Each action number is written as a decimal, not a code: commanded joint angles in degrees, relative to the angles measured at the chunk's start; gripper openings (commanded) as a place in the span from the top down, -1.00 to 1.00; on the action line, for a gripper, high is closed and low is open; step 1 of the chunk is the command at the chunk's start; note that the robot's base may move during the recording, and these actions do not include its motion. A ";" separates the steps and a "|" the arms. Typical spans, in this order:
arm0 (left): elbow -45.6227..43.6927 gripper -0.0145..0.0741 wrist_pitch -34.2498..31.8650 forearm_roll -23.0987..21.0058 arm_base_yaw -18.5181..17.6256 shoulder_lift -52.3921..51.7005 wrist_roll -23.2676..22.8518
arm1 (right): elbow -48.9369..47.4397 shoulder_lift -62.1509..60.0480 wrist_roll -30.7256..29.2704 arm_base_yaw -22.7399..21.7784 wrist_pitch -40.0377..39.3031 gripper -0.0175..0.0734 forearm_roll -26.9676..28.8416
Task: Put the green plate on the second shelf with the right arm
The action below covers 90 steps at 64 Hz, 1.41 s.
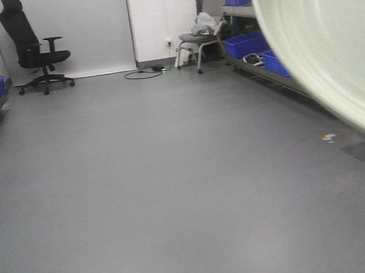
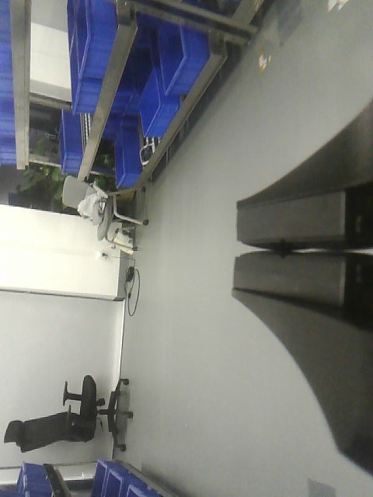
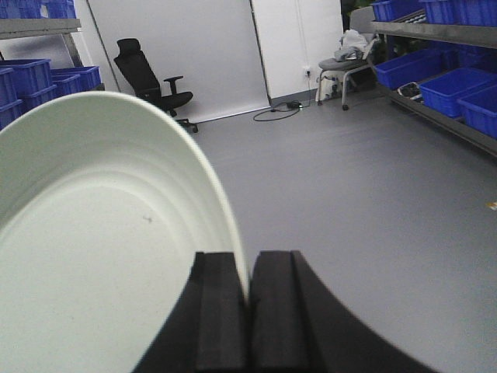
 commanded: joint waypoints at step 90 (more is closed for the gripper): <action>2.34 0.38 -5.14 -0.47 -0.17 -0.93 -0.19 | -1.77 0.73 0.28 -0.14 -4.13 0.51 -1.64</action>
